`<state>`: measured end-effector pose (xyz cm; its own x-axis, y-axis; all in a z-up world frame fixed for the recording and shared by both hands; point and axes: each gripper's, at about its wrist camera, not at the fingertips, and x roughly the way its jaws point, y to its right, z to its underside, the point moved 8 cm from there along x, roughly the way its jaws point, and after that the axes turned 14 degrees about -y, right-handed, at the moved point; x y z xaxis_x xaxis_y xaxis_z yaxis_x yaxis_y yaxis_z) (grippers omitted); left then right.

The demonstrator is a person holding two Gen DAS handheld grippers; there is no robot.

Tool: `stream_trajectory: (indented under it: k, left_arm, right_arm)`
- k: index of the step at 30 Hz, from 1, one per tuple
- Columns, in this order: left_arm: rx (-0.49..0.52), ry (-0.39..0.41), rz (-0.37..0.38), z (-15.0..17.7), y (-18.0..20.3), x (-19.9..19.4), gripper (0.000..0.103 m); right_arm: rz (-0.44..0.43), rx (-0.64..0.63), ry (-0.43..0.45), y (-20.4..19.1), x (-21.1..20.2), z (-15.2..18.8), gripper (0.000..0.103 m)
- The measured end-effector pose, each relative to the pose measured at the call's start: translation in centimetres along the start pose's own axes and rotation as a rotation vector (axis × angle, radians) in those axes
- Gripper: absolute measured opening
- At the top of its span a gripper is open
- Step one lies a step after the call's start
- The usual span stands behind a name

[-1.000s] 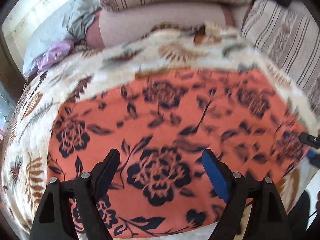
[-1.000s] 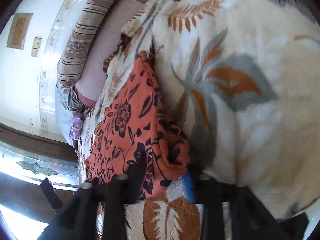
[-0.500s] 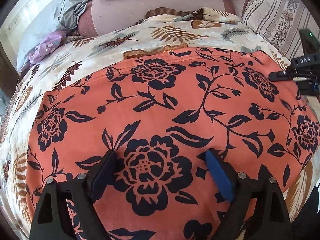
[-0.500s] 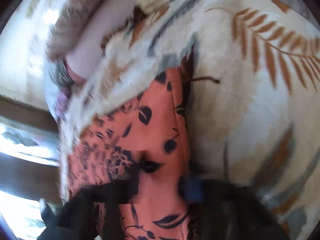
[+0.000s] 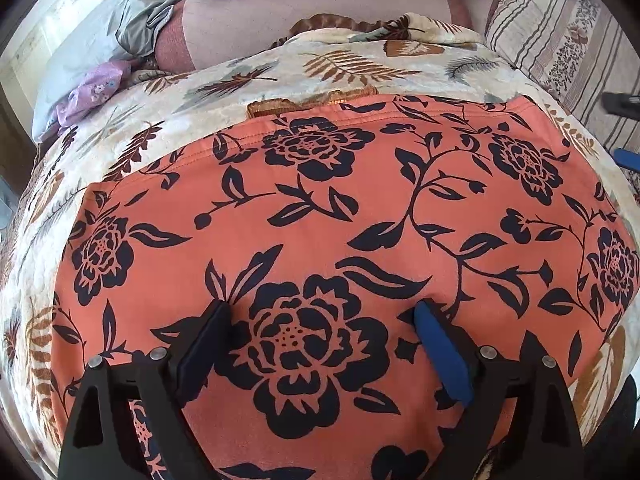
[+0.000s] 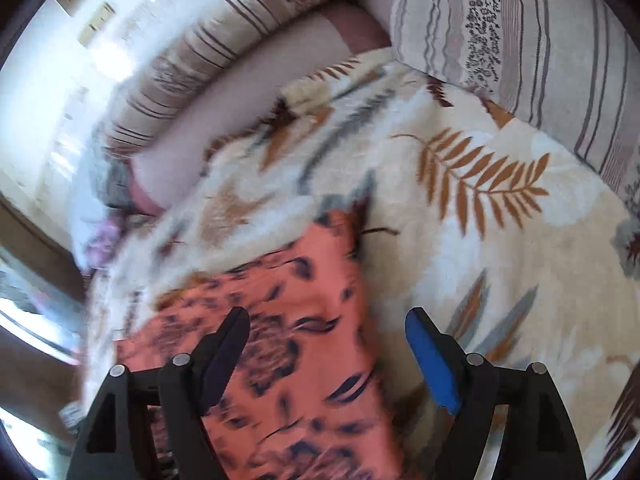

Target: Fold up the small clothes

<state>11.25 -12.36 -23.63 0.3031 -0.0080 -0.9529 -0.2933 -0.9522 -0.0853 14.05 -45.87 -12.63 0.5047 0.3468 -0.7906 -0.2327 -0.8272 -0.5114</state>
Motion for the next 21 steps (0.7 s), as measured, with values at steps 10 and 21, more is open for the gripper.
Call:
stream_trajectory:
  k: [10, 21]
  left_arm:
    - [0.018, -0.028, 0.001, 0.2, -0.5, -1.8, 0.094]
    - [-0.039, -0.052, -0.023, 4.2, -3.5, -1.3, 0.097]
  right_arm:
    - [-0.257, 0.141, -0.156, -1.6, 4.2, 7.2, 0.075]
    - [-0.330, 0.283, -0.134, 1.4, 3.1, 13.7, 0.091]
